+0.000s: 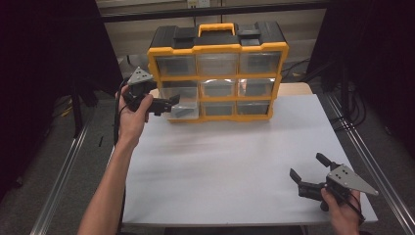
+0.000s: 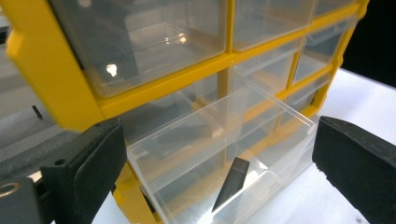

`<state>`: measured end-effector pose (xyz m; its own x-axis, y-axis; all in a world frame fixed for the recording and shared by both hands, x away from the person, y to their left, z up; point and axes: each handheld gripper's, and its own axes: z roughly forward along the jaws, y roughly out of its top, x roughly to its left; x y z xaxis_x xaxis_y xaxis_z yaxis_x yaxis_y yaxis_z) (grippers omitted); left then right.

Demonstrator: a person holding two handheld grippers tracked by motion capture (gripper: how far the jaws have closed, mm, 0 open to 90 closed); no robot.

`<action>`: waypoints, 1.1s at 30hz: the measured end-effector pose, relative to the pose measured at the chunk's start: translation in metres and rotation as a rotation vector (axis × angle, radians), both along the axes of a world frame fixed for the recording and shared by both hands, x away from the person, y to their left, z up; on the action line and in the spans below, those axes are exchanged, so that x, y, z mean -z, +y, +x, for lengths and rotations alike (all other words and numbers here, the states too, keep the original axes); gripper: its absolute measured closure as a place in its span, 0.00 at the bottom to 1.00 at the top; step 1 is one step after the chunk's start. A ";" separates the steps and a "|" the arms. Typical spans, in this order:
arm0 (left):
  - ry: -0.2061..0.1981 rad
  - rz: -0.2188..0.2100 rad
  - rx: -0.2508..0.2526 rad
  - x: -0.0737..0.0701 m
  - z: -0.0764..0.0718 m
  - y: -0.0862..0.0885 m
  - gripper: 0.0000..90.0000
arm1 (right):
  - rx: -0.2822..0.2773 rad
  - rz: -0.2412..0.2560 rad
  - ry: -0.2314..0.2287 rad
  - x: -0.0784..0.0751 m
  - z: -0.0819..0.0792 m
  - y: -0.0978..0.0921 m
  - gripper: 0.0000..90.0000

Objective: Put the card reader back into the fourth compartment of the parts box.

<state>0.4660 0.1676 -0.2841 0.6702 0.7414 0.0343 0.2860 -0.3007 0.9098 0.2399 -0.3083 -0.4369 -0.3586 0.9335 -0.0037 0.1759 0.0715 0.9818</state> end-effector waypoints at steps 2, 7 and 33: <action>-0.012 0.015 0.002 0.005 -0.005 0.001 0.04 | -0.001 -0.001 -0.001 0.000 0.000 0.001 0.00; -0.059 -0.014 -0.034 0.015 -0.024 0.003 0.04 | -0.003 -0.005 -0.002 0.000 -0.001 0.002 0.00; -0.210 -0.120 -0.039 0.074 -0.097 0.017 0.02 | 0.005 -0.002 -0.001 0.000 -0.002 0.002 0.00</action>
<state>0.3694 0.1844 -0.3586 0.6283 0.7739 0.0799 0.0962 -0.1792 0.9791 0.2377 -0.3065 -0.4366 -0.3540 0.9352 -0.0055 0.1753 0.0721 0.9819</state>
